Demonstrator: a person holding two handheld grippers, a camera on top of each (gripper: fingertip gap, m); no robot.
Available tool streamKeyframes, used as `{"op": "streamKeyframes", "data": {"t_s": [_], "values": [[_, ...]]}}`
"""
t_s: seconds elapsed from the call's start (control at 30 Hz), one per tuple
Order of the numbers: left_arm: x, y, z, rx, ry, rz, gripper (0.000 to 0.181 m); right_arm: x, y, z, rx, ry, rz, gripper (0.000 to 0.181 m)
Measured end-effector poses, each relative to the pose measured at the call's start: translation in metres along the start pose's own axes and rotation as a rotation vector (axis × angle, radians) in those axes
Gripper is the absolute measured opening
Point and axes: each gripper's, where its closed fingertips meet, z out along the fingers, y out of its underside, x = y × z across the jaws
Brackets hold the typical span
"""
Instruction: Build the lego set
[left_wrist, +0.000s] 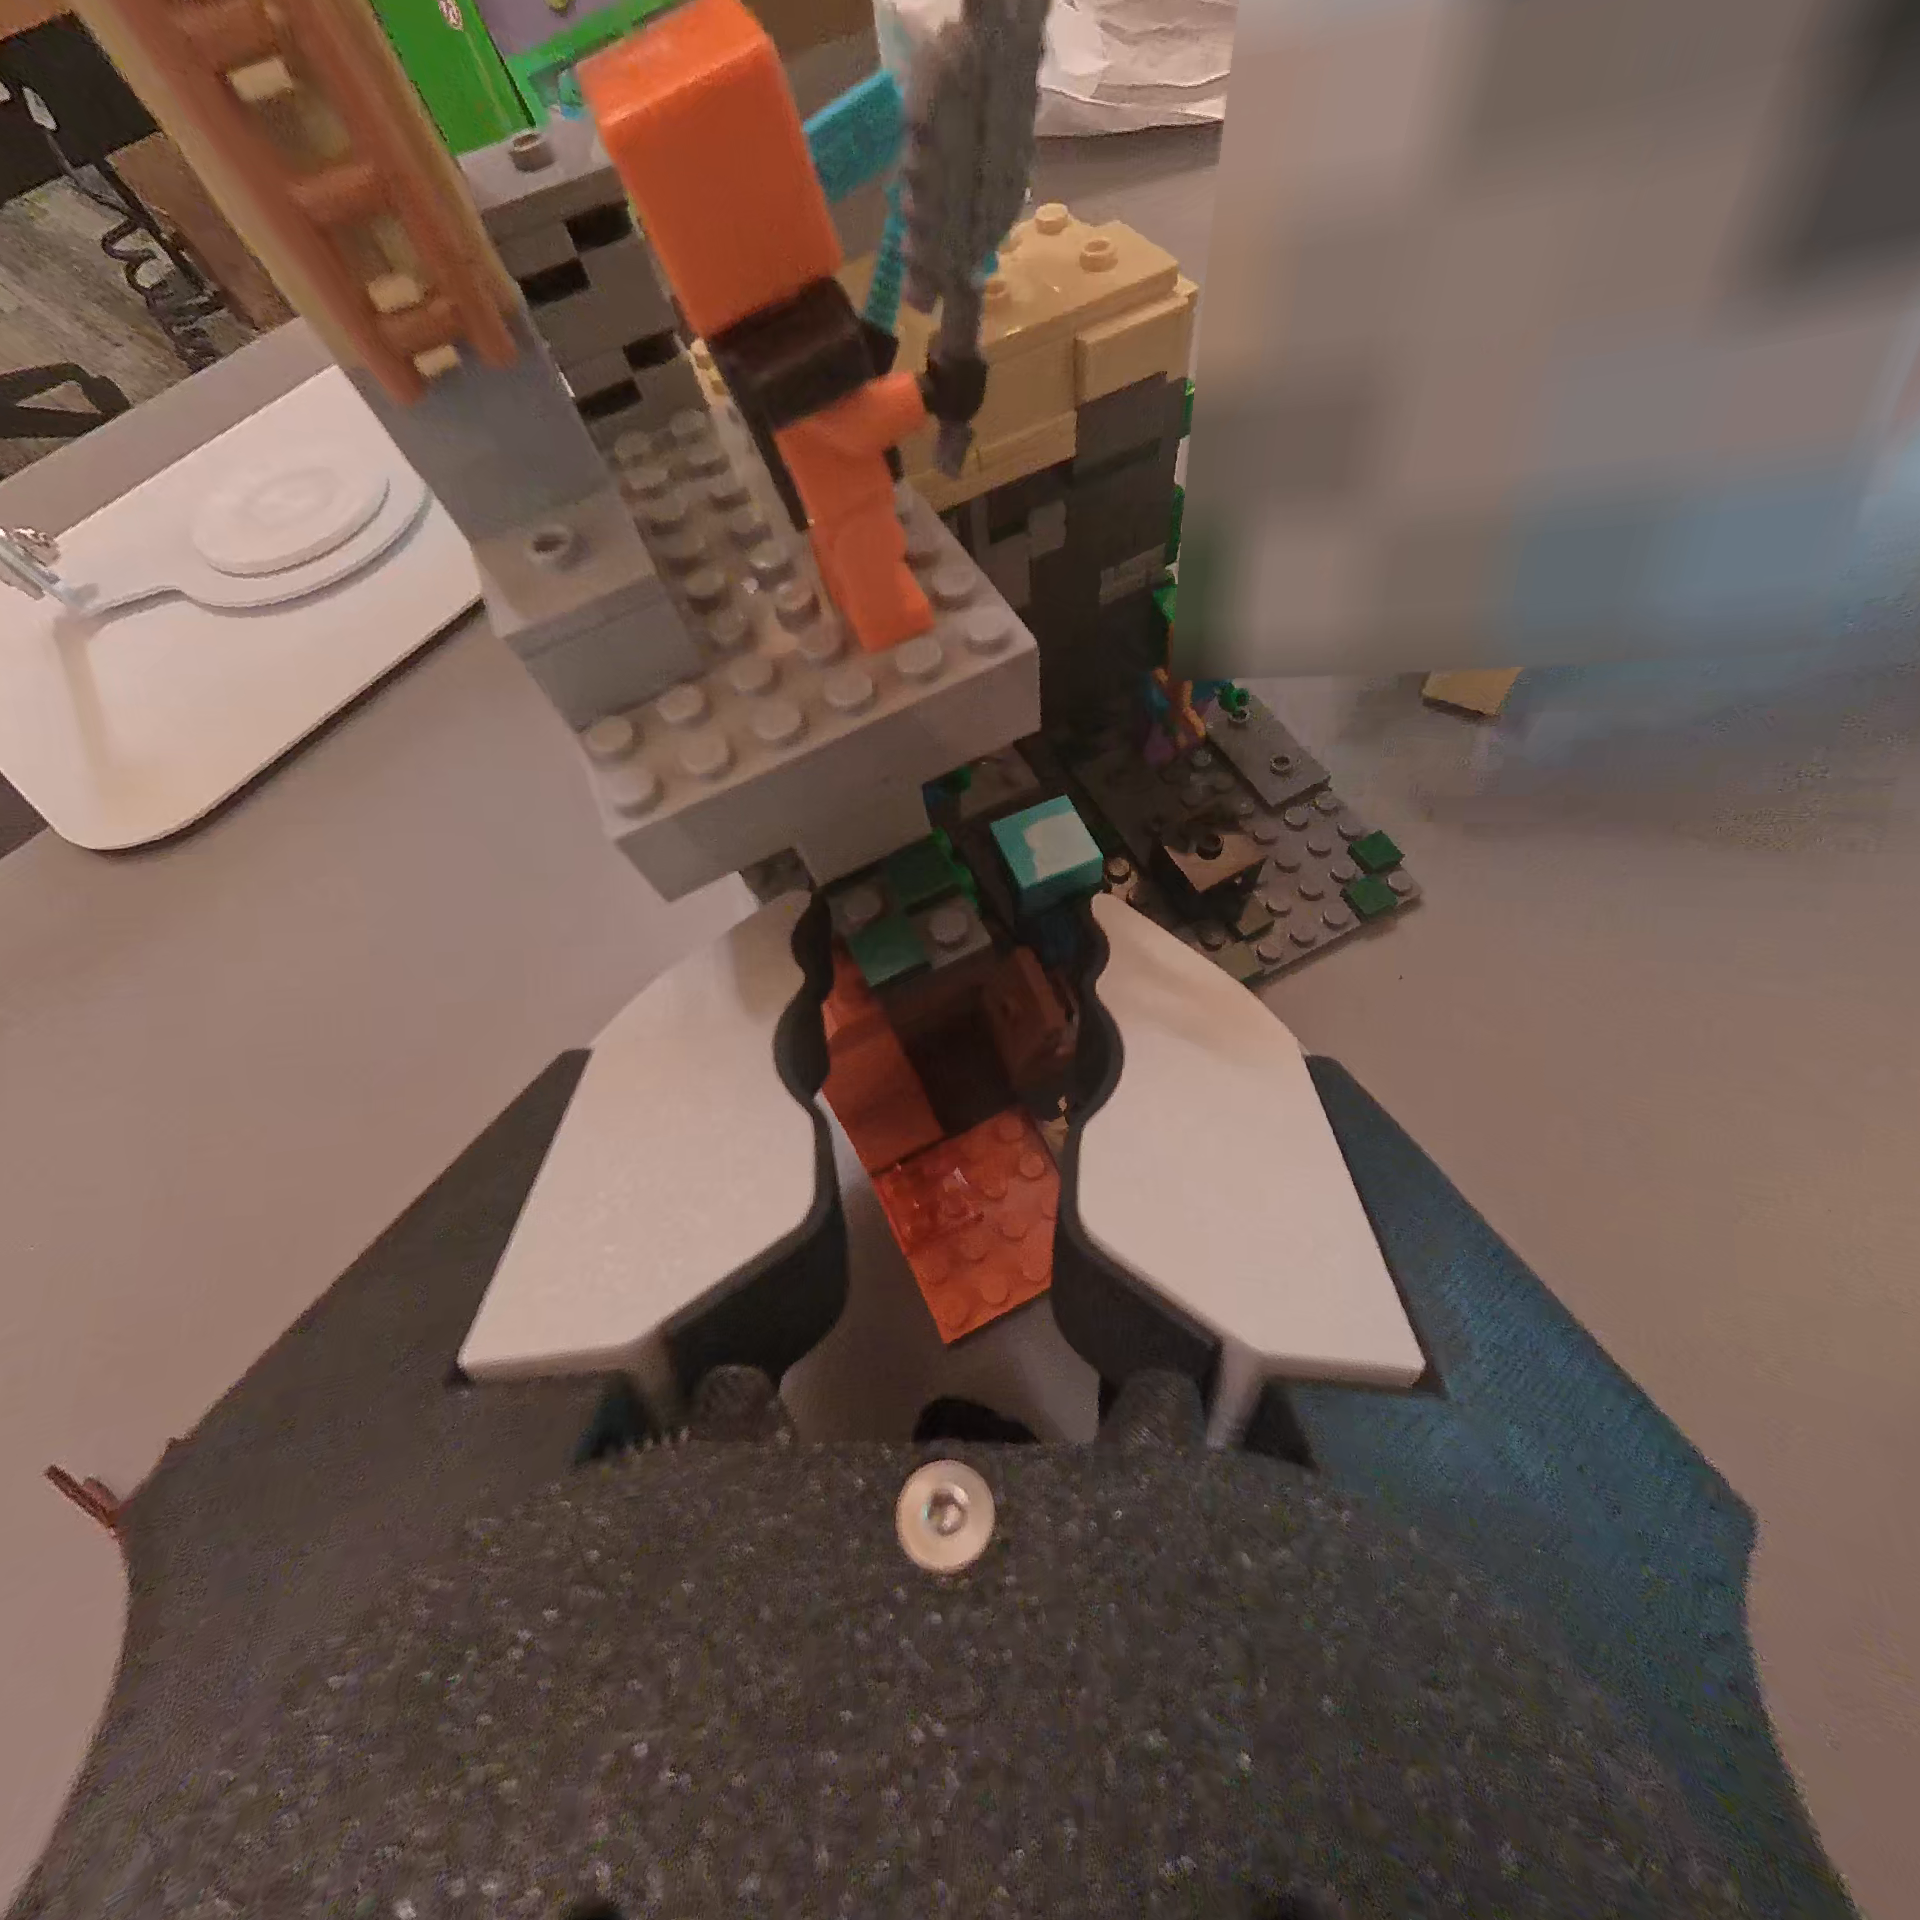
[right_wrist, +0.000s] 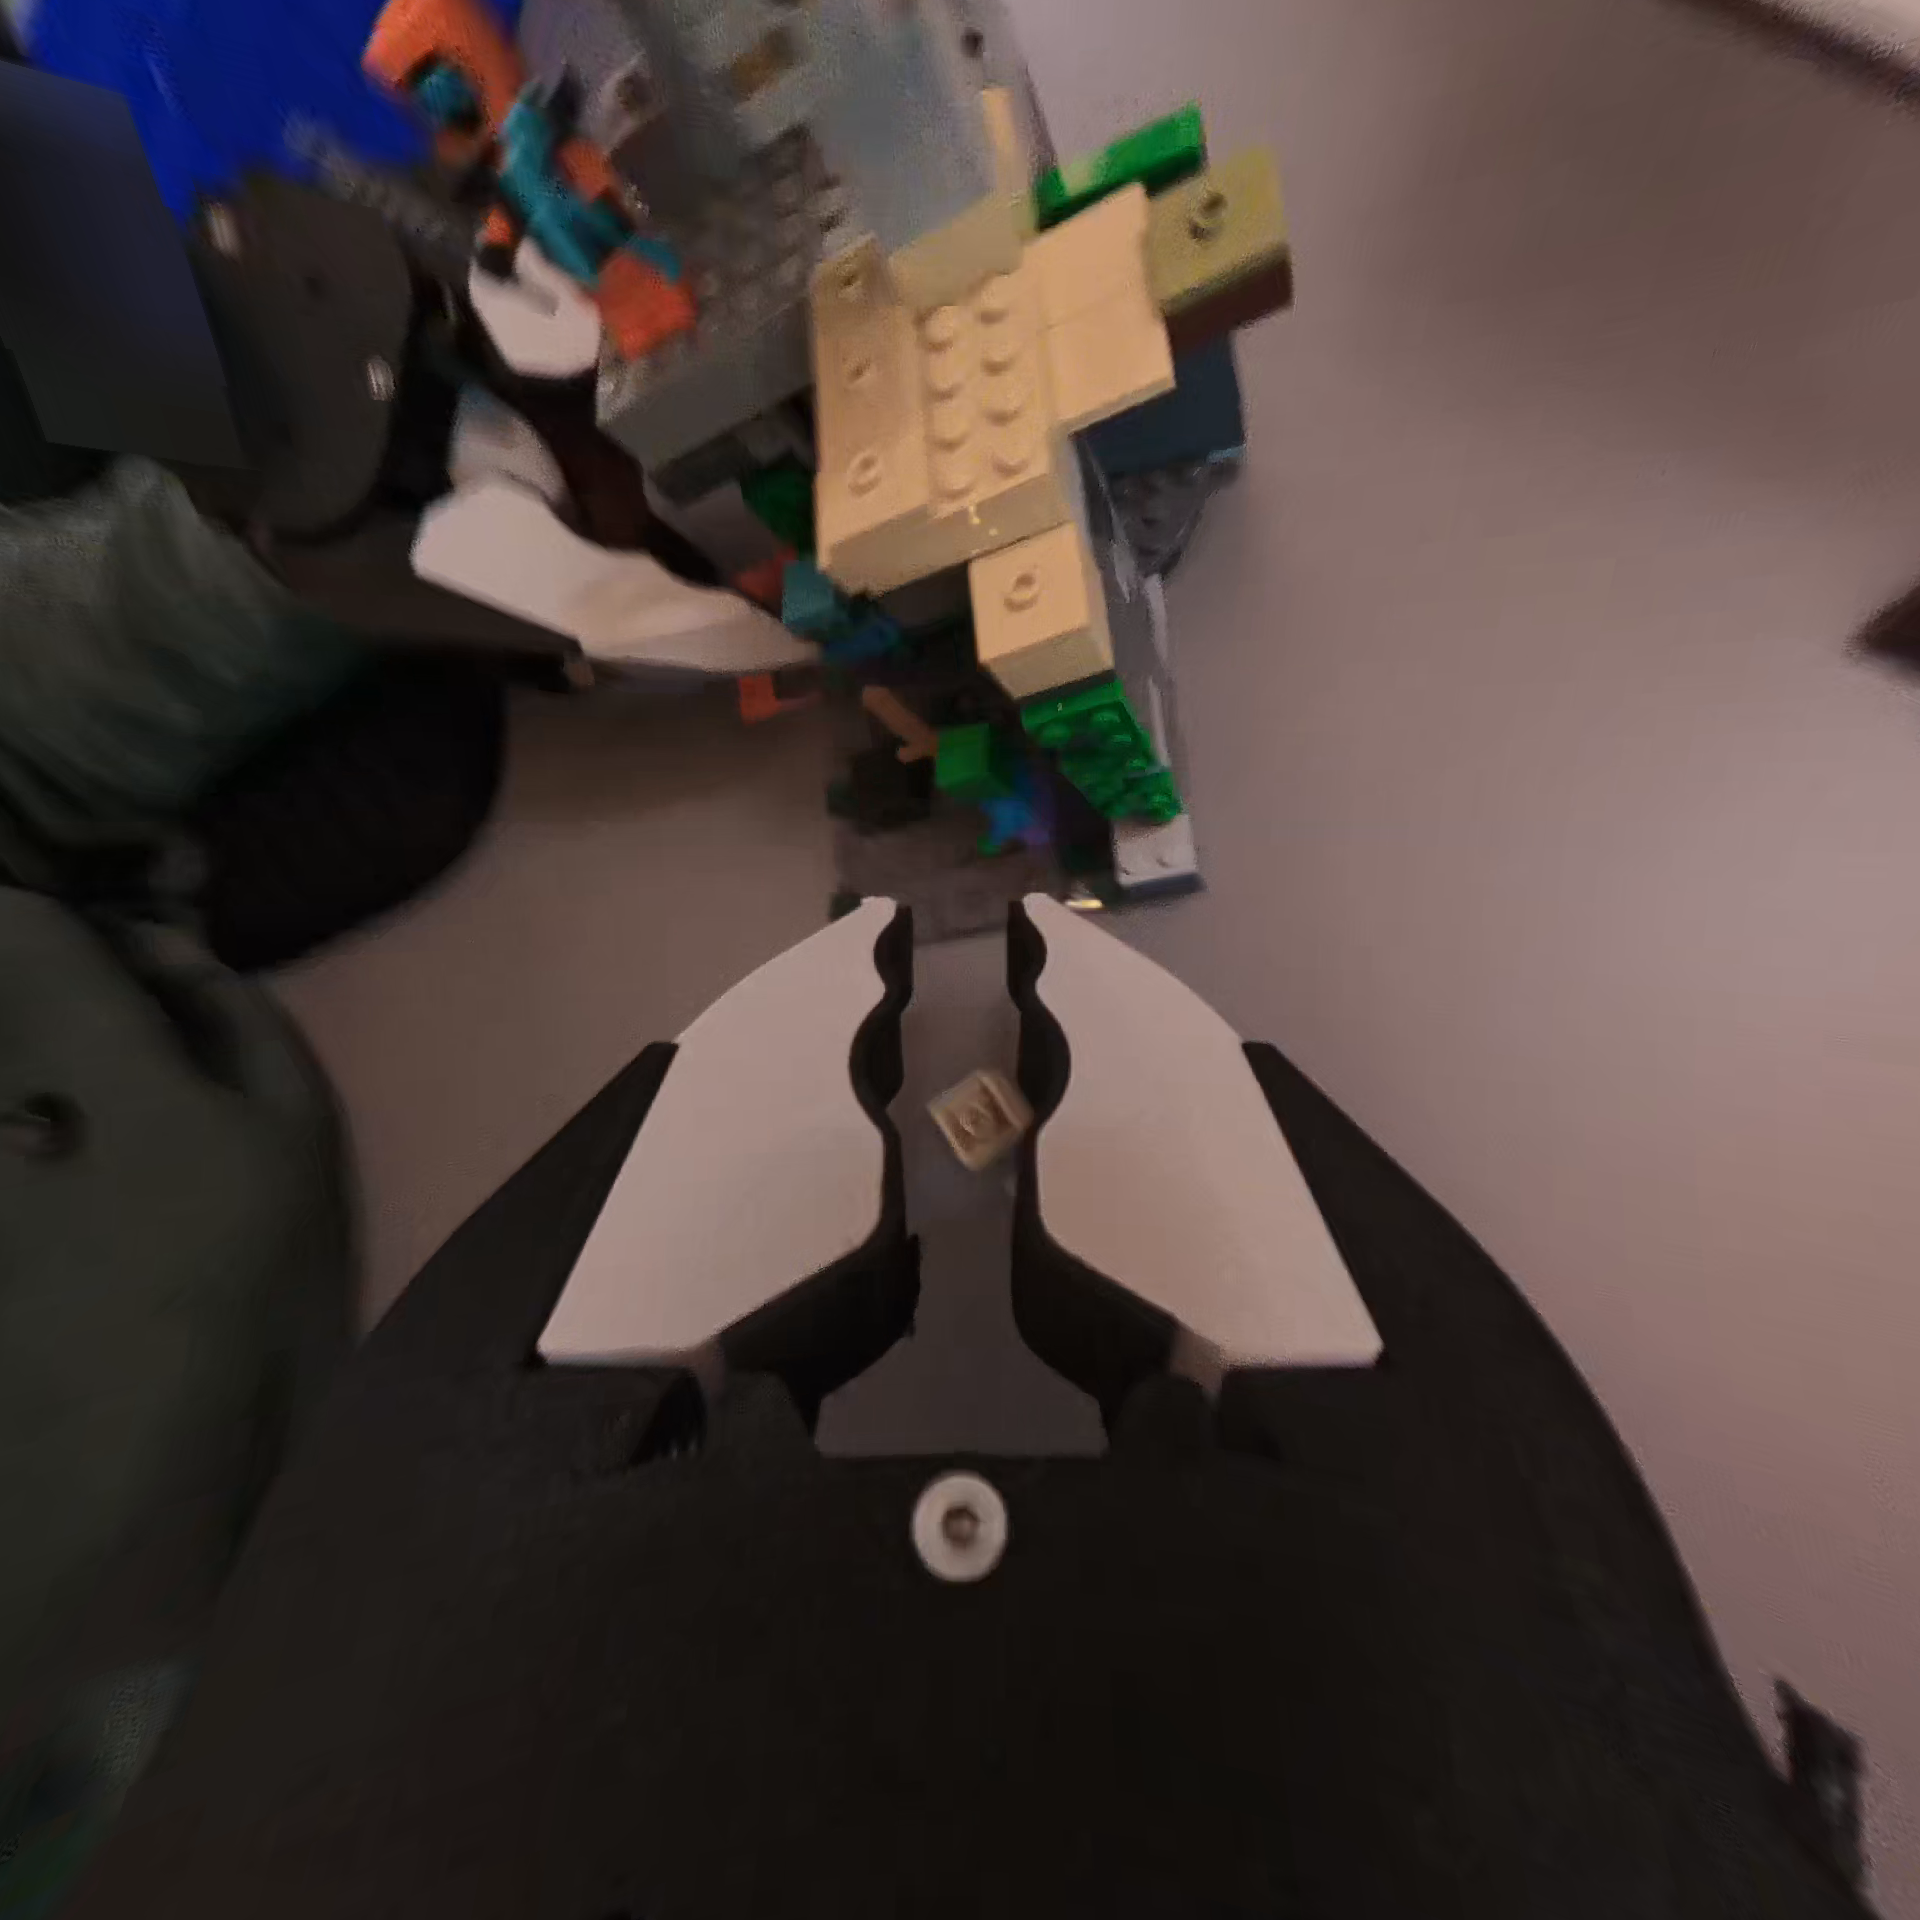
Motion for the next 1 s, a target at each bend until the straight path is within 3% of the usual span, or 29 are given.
{"op": "streamKeyframes", "data": {"t_s": [0.13,0.23,0.6,0.73,0.9,1.0], "values": [[-0.004,-0.001,0.001,0.001,-0.012,0.018,0.046,0.020,0.029,-0.025,-0.057,0.271,-0.448,0.029],[-0.012,0.000,0.001,0.000,-0.027,0.032,0.045,0.024,0.052,-0.025,-0.078,0.322,-0.587,0.033],[-0.061,0.005,-0.007,0.008,-0.159,-0.021,0.039,0.023,0.066,-0.002,-0.064,0.243,-0.610,0.033],[-0.061,0.004,-0.015,0.026,-0.152,-0.054,0.039,0.020,0.046,-0.016,0.033,0.175,-0.560,0.033],[-0.059,0.000,-0.026,0.057,-0.165,-0.043,0.038,0.021,0.043,-0.023,-0.025,0.163,-0.613,0.034],[-0.056,0.000,-0.028,0.075,-0.157,-0.029,0.036,0.020,0.013,-0.023,0.087,0.213,-0.594,0.030]]}}
